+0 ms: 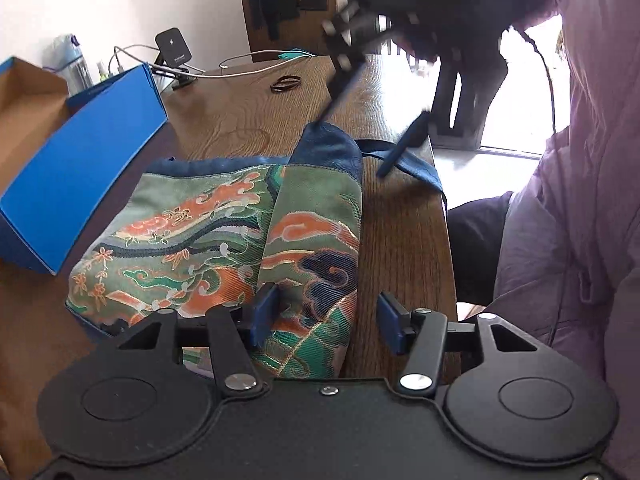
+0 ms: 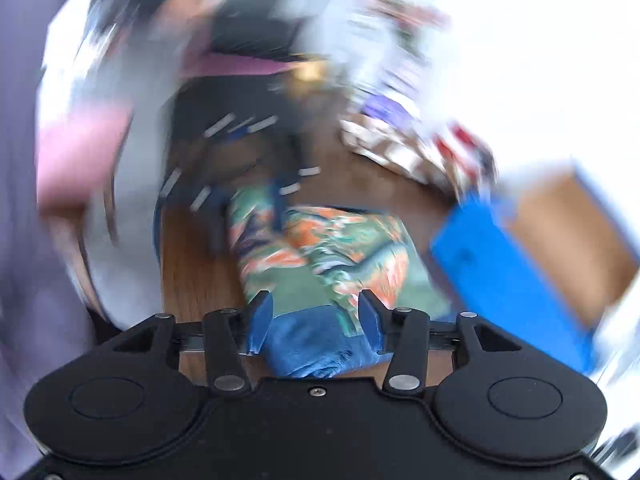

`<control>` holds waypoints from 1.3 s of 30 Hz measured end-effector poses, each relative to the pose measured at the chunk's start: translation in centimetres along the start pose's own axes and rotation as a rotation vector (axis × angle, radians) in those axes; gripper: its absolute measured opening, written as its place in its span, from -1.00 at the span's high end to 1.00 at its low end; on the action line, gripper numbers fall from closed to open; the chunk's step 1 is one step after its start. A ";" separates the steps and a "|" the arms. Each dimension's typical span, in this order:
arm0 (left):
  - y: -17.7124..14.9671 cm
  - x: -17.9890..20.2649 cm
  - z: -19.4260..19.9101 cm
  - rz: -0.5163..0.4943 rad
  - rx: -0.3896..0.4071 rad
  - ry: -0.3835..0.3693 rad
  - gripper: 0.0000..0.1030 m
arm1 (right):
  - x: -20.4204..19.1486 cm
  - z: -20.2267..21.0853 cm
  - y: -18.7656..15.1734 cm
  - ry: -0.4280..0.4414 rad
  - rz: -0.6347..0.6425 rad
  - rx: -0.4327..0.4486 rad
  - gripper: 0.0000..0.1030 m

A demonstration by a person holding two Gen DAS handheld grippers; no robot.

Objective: Fold shopping bag

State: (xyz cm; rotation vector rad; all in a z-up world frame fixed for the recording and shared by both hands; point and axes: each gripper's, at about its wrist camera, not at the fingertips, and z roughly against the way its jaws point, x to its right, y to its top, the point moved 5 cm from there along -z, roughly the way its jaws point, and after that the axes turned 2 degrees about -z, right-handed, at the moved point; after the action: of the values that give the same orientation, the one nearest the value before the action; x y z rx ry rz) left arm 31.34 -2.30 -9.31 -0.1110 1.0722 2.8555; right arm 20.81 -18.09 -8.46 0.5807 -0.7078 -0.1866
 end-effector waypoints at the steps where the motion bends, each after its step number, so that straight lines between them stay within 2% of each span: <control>1: 0.0 -0.1 0.0 0.007 0.000 -0.007 -0.01 | -0.9 -1.0 -0.4 -0.005 0.060 -0.027 0.03; 8: 0.0 -1.8 -0.1 0.109 0.022 -0.066 -0.01 | -2.1 -3.0 -0.7 -0.093 0.307 -0.047 0.04; 10: 0.1 -2.1 -0.2 0.133 0.026 -0.078 -0.01 | -1.8 -3.5 -0.9 -0.098 0.328 -0.076 0.20; 12: 0.2 -2.4 -0.1 0.154 0.030 -0.087 -0.03 | -1.4 -4.0 -0.9 -0.065 0.278 -0.102 0.37; 15: 0.5 -1.6 -0.1 0.095 0.017 -0.001 -0.19 | 0.0 -3.6 -0.8 0.020 0.143 -0.116 0.51; 17: 0.8 0.2 0.1 -0.011 0.026 0.093 -0.53 | 1.4 -3.7 -0.8 0.084 0.030 -0.122 0.51; 18: 0.8 0.8 0.3 -0.052 0.033 0.131 -0.59 | 2.7 -3.8 -0.8 0.146 -0.072 -0.123 0.51; 20: 0.3 2.2 0.4 -0.149 0.042 0.238 -0.62 | 4.1 -3.9 -1.3 0.213 -0.168 -0.120 0.51; 21: 0.1 2.2 0.4 -0.145 0.046 0.258 -0.63 | 5.0 -4.1 -1.5 0.258 -0.221 -0.117 0.51; 22: -0.1 2.2 0.4 -0.137 0.050 0.275 -0.57 | 5.5 -4.2 -1.6 0.284 -0.248 -0.117 0.51; 24: -0.1 2.0 0.4 -0.134 0.040 0.310 -0.32 | 6.5 -4.5 -1.8 0.345 -0.301 -0.117 0.51; 26: -0.1 1.7 0.5 -0.149 0.022 0.342 0.11 | 7.6 -5.0 -1.7 0.397 -0.337 -0.128 0.51; 28: -0.1 1.7 0.7 -0.124 0.016 0.306 0.22 | 9.2 -5.7 -1.7 0.475 -0.393 -0.147 0.51; 31: -0.3 1.3 0.6 -0.027 0.030 0.186 0.26 | 10.5 -6.4 -2.2 0.598 -0.499 -0.179 0.51; 32: -0.5 1.0 0.7 0.034 0.045 0.130 0.26 | 10.6 -6.2 -2.4 0.640 -0.529 -0.188 0.51; 33: -0.8 0.8 0.9 0.098 0.060 0.073 0.26 | 10.4 -6.0 -2.8 0.722 -0.575 -0.203 0.51; 35: -2.0 -0.9 1.5 0.255 0.119 -0.048 0.27 | 10.4 -6.1 -3.0 0.790 -0.625 -0.211 0.51; 36: -2.4 -1.8 1.6 0.312 0.137 -0.088 0.28 | 10.5 -6.0 -3.0 0.784 -0.642 -0.198 0.50; 38: -3.4 -3.4 1.5 0.413 0.172 -0.171 0.28 | 10.6 -5.7 -2.7 0.749 -0.645 -0.168 0.35; 39: -3.6 -3.9 1.5 0.439 0.181 -0.193 0.28 | 10.5 -4.8 -2.2 0.656 -0.582 -0.115 0.10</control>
State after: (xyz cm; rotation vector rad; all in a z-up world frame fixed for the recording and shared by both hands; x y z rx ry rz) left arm 35.53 1.12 -10.17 0.4585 1.4564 3.0243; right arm 31.98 -21.47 -6.74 0.6774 0.1219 -0.5434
